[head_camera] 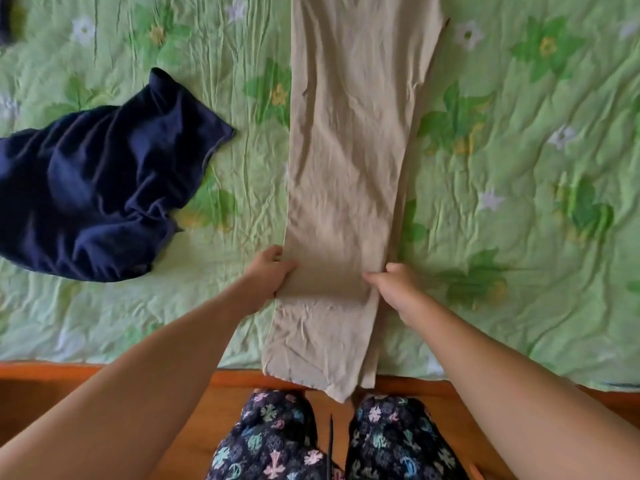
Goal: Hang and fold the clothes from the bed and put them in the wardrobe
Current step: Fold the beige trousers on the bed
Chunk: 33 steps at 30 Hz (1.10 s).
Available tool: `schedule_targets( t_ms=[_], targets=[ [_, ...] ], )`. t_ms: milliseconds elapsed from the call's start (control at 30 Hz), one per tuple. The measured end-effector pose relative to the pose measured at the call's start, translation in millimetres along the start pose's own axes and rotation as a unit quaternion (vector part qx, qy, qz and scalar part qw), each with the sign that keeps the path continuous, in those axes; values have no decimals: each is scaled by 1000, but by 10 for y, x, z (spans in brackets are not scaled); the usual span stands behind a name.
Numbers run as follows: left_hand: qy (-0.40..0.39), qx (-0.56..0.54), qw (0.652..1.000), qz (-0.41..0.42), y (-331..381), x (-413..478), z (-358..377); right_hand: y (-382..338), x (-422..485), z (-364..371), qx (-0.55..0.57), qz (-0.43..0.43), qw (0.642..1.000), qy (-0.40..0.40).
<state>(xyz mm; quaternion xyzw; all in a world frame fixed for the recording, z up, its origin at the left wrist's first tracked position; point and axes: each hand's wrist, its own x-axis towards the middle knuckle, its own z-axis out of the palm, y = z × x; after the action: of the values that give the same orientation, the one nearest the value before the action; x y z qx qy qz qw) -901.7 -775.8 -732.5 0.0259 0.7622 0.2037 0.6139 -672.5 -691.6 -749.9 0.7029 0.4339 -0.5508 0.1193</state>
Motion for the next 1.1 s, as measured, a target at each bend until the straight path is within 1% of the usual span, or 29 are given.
schedule_targets(
  t_ms=[100, 167, 233, 300, 367, 433, 500, 567, 600, 633, 700, 733, 767, 833, 933, 1033, 1100],
  targets=[
    [-58, -25, 998, -24, -134, -95, -10, 104, -154, -2, 41, -26, 998, -40],
    [-88, -31, 995, -30, -231, -129, -8, 192, -263, 15, 56, -26, 996, -62],
    [-101, -16, 994, -23, -296, -152, 1, 281, -374, 63, 52, -17, 996, -67],
    [-100, 25, 995, -2, -320, -154, 6, 404, -426, 144, 52, -13, 996, -66],
    [-104, 84, 991, 26, -328, -149, -11, 503, -509, 215, 62, -10, 997, -49],
    [-113, 98, 987, 48, -337, -157, -44, 599, -567, 255, 93, -8, 995, -24],
    [-116, 64, 989, 61, -348, -182, -78, 679, -625, 278, 140, 0, 990, 11],
    [-124, -13, 991, 53, -385, -222, -69, 794, -667, 312, 190, -3, 981, 35],
    [-136, -48, 989, 42, -416, -241, -49, 846, -696, 323, 215, -3, 976, 24],
    [-153, -67, 985, 30, -459, -260, -26, 902, -734, 345, 234, -3, 972, -5],
    [-186, -57, 981, 10, -594, -300, 30, 1011, -801, 442, 225, -16, 972, -66],
    [-191, -40, 981, 5, -676, -328, 61, 1063, -831, 489, 204, -21, 976, -70],
    [-180, -22, 983, 4, -761, -346, 87, 1123, -841, 531, 187, -20, 980, -56],
    [-129, 2, 992, 11, -938, -349, 111, 1211, -840, 583, 176, -14, 984, -33],
    [-74, -10, 997, 35, -1119, -391, 123, 1303, -843, 563, 193, -28, 980, -30],
    [-65, -64, 995, 48, -1236, -496, 178, 1402, -859, 503, 175, -44, 984, -11],
    [-86, -99, 991, 35, -1333, -585, 243, 1455, -883, 470, 164, -53, 985, -22]
  ],
)
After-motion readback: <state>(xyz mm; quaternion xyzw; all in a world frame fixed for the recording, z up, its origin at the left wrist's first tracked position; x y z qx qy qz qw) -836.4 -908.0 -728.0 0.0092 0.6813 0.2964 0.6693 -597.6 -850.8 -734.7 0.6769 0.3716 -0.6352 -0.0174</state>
